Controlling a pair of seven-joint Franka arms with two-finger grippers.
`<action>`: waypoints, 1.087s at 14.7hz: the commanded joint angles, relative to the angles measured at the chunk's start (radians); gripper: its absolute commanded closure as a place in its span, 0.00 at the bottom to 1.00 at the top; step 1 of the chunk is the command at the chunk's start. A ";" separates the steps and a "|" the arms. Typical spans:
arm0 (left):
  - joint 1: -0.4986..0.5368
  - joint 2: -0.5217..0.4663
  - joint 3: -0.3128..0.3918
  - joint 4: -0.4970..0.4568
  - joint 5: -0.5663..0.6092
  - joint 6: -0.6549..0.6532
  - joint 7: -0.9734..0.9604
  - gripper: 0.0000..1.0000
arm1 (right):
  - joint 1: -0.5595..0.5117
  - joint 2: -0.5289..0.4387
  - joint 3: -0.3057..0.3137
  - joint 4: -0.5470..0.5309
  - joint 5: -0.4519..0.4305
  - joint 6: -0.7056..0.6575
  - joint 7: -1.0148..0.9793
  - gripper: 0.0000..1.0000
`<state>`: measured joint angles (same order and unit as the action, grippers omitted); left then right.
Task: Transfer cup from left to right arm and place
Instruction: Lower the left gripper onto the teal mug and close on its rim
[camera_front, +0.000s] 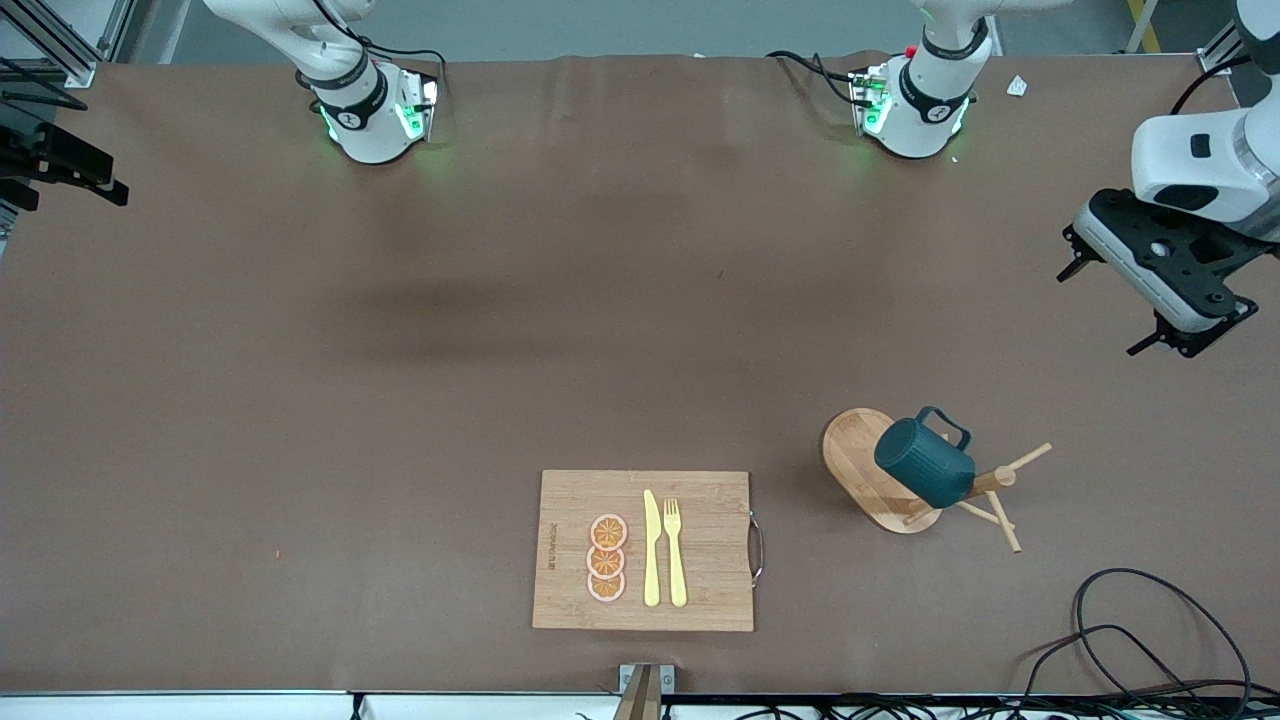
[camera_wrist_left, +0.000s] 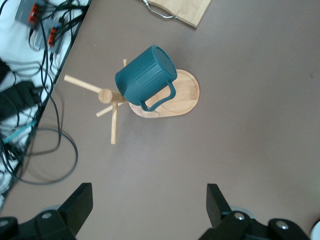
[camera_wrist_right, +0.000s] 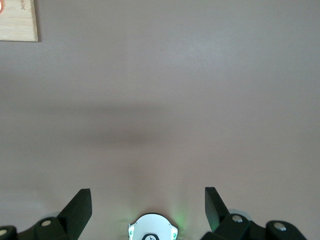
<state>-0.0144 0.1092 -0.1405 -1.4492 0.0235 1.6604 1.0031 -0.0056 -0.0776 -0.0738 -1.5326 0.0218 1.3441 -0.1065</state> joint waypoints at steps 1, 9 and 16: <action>0.011 0.035 -0.004 0.012 0.013 0.022 0.164 0.00 | -0.016 -0.025 0.009 -0.023 0.012 0.000 -0.012 0.00; -0.016 0.158 -0.025 0.023 0.007 0.091 0.432 0.00 | -0.016 -0.025 0.009 -0.023 0.012 -0.002 -0.012 0.00; -0.022 0.273 -0.028 0.023 0.010 0.263 0.661 0.00 | -0.016 -0.025 0.009 -0.023 0.010 -0.002 -0.012 0.00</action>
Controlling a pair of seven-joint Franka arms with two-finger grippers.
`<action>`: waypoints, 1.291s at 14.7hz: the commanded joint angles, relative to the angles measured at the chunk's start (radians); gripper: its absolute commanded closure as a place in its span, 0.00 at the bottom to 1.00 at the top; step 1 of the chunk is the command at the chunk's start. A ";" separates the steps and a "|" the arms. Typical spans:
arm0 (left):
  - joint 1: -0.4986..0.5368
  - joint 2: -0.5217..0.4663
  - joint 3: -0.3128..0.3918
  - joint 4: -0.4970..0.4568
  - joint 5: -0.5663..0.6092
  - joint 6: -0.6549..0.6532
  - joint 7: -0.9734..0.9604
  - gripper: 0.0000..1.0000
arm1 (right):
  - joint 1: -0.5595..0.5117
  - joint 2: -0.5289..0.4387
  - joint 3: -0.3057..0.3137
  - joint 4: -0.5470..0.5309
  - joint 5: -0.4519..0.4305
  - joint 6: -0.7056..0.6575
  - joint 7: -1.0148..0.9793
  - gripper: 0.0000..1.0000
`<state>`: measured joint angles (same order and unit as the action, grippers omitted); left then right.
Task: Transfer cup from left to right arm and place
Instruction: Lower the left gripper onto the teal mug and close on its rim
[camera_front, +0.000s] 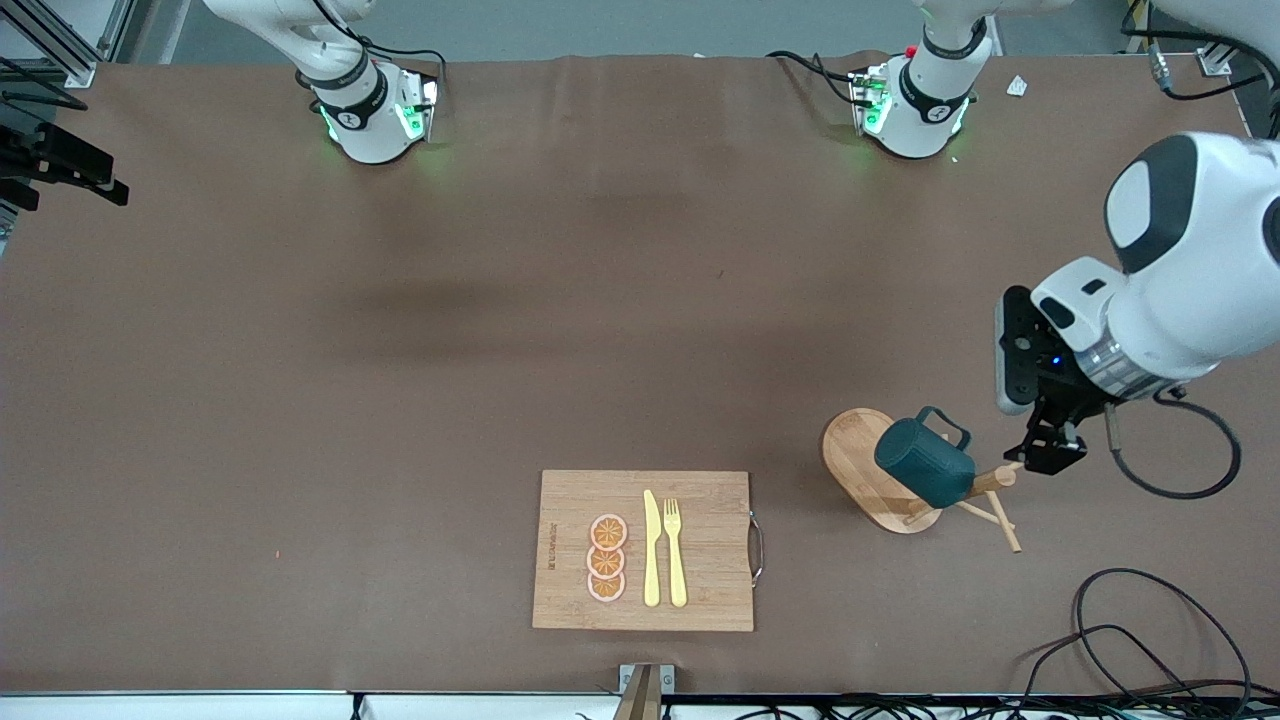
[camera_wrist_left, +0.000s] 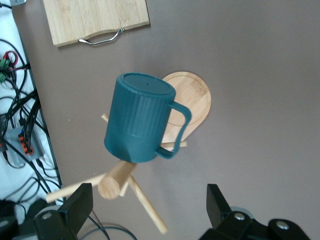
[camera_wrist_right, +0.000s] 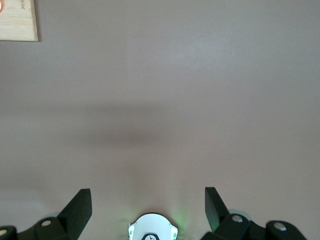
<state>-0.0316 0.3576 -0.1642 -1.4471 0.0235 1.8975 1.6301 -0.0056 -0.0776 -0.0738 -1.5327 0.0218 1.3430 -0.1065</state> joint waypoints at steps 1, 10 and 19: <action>-0.013 0.038 -0.006 0.019 0.010 0.044 0.034 0.00 | -0.016 -0.025 0.009 -0.023 0.012 -0.001 -0.012 0.00; -0.014 0.144 -0.009 0.016 0.009 0.187 0.119 0.00 | -0.014 -0.025 0.009 -0.023 0.010 -0.001 -0.012 0.00; -0.007 0.215 -0.035 0.014 0.006 0.241 0.134 0.00 | -0.016 -0.025 0.009 -0.023 0.010 -0.001 -0.012 0.00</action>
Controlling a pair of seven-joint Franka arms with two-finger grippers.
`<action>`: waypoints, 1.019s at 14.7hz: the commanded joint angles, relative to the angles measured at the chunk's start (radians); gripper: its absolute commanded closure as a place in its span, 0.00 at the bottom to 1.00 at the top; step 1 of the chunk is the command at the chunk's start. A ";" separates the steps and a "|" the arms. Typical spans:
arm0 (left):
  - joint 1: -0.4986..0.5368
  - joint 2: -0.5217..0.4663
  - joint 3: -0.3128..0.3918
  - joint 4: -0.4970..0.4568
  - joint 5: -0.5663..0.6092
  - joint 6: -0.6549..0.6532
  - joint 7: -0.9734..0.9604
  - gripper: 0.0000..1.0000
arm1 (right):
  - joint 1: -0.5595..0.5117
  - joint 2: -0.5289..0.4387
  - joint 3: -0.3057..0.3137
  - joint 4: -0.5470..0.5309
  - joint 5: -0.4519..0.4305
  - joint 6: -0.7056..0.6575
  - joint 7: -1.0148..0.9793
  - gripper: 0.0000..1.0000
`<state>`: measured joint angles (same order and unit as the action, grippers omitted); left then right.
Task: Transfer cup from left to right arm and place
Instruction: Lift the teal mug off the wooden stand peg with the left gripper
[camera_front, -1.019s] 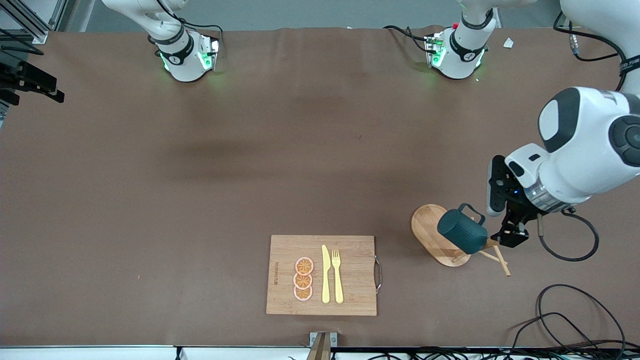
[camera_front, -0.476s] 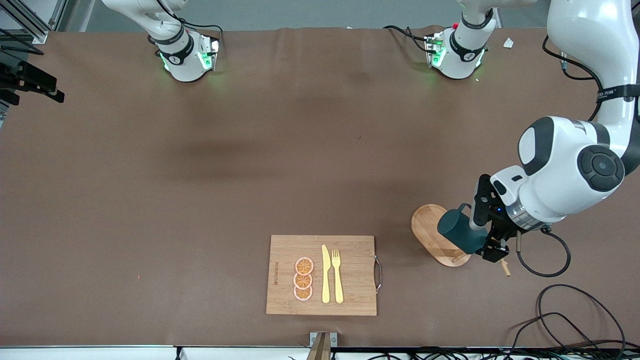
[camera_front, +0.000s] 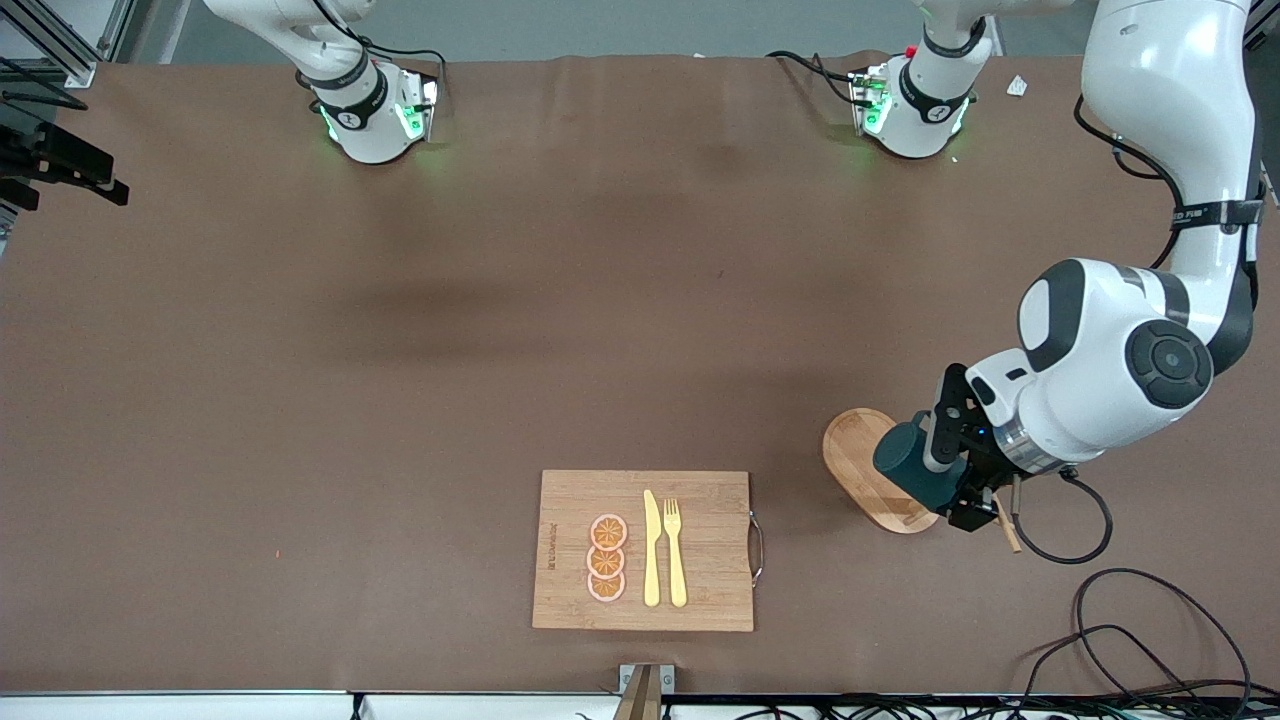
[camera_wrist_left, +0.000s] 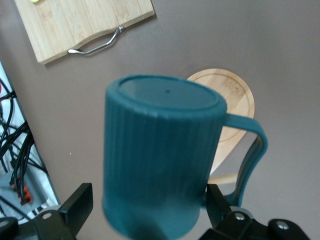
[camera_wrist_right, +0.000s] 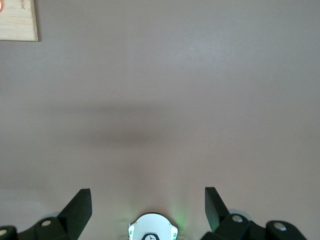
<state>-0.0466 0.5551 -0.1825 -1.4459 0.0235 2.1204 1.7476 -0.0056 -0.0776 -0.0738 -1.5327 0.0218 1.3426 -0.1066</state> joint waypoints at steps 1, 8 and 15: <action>0.010 0.025 -0.018 0.013 0.003 0.021 0.017 0.00 | -0.016 -0.025 0.009 -0.023 0.010 -0.002 -0.011 0.00; 0.013 0.045 -0.020 0.012 -0.036 0.023 0.017 0.03 | -0.014 -0.025 0.011 -0.023 0.010 0.000 -0.011 0.00; 0.017 0.029 -0.037 0.018 -0.063 0.021 0.027 0.64 | -0.014 -0.025 0.011 -0.023 0.010 0.000 -0.011 0.00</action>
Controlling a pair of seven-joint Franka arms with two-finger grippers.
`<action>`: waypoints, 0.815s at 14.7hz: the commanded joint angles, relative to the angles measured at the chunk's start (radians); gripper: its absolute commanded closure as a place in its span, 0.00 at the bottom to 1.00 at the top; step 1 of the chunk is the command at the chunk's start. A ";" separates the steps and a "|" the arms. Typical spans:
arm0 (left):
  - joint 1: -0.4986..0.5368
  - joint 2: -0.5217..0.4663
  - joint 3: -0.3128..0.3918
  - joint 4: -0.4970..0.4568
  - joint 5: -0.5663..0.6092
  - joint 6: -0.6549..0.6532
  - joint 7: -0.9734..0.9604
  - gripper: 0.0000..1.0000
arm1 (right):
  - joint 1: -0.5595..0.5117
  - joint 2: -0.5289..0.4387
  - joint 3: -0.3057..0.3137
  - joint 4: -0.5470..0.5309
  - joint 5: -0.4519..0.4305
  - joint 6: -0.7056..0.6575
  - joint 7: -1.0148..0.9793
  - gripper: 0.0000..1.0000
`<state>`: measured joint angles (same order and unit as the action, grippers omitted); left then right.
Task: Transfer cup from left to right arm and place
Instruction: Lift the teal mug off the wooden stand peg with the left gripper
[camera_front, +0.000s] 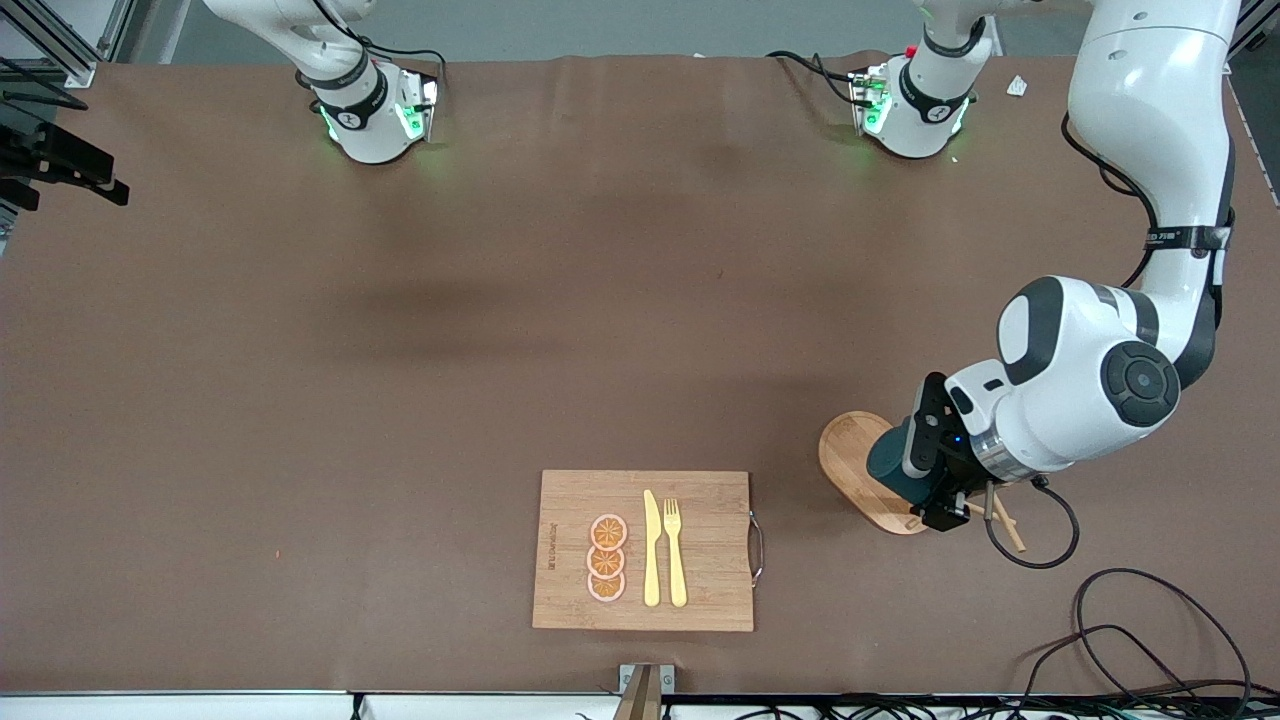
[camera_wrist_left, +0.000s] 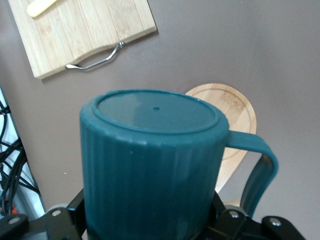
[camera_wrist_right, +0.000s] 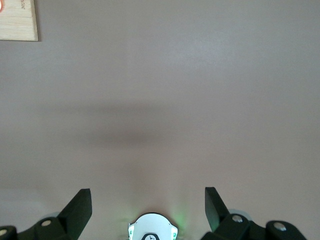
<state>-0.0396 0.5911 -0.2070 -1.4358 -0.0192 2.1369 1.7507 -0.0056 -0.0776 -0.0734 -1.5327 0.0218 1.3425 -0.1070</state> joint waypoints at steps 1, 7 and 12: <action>0.010 -0.010 -0.018 0.008 -0.033 -0.002 0.024 0.64 | -0.014 -0.025 0.010 -0.023 0.010 0.000 -0.011 0.00; 0.003 -0.051 -0.047 0.009 -0.047 -0.064 -0.037 0.63 | -0.014 -0.025 0.010 -0.023 0.010 0.000 -0.011 0.00; 0.003 -0.085 -0.089 0.008 -0.047 -0.129 -0.134 0.63 | -0.014 -0.025 0.010 -0.023 0.010 0.000 -0.011 0.00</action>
<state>-0.0404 0.5371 -0.2721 -1.4208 -0.0504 2.0419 1.6556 -0.0056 -0.0776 -0.0732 -1.5327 0.0218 1.3425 -0.1071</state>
